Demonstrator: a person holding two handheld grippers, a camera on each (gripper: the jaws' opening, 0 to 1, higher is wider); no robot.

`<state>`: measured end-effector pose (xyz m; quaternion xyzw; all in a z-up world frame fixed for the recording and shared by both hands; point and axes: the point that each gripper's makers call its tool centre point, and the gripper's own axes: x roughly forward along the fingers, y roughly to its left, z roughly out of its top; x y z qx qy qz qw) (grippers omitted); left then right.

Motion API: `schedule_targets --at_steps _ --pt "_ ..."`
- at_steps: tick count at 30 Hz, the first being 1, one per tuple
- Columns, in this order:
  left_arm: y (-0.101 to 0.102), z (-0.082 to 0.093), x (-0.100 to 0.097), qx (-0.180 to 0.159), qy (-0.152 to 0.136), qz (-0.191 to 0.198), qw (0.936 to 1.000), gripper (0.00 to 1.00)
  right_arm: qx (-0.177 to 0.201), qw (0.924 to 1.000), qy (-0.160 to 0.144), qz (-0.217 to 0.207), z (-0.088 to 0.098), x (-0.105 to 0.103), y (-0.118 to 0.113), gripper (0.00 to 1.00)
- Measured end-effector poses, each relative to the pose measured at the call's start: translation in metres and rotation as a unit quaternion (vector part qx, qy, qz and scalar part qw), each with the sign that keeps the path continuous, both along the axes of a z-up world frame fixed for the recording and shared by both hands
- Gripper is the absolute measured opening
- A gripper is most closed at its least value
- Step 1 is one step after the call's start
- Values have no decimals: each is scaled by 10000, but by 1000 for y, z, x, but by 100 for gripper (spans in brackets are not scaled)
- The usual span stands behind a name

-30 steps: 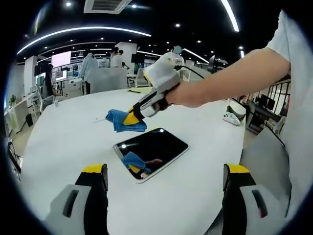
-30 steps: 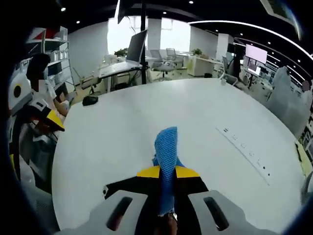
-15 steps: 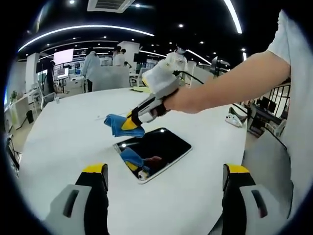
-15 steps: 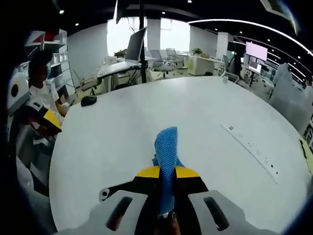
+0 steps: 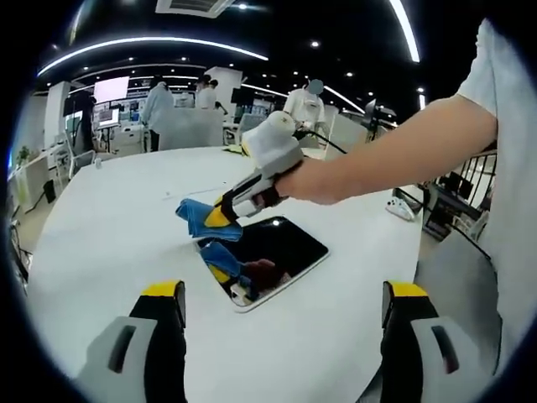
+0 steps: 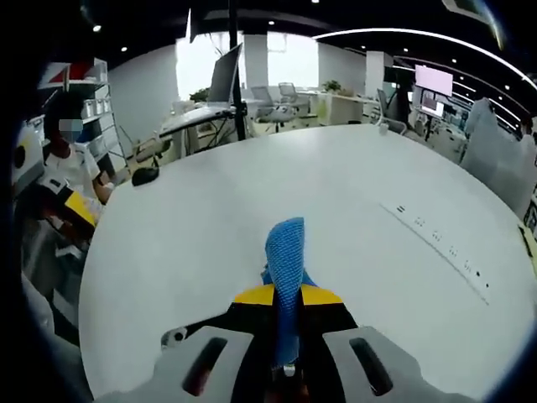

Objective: Wipe the mirror surface with the cleaning cloth until all visible marks leave the cleaned area.

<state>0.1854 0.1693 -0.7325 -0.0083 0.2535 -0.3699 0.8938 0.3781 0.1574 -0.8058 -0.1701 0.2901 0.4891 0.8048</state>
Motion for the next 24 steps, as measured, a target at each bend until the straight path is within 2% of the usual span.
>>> schedule_targets --at_steps 13,16,24 --pt "3 -4 -1 -19 76 53 10000 98 -91 9999 -53 75 -12 2 1 4" --pt "4 -5 0 -16 85 74 9999 98 22 10000 65 -34 -13 2 2 4" --pt "6 -8 1 31 90 89 9999 98 -27 10000 -16 -24 -20 4 3 4"
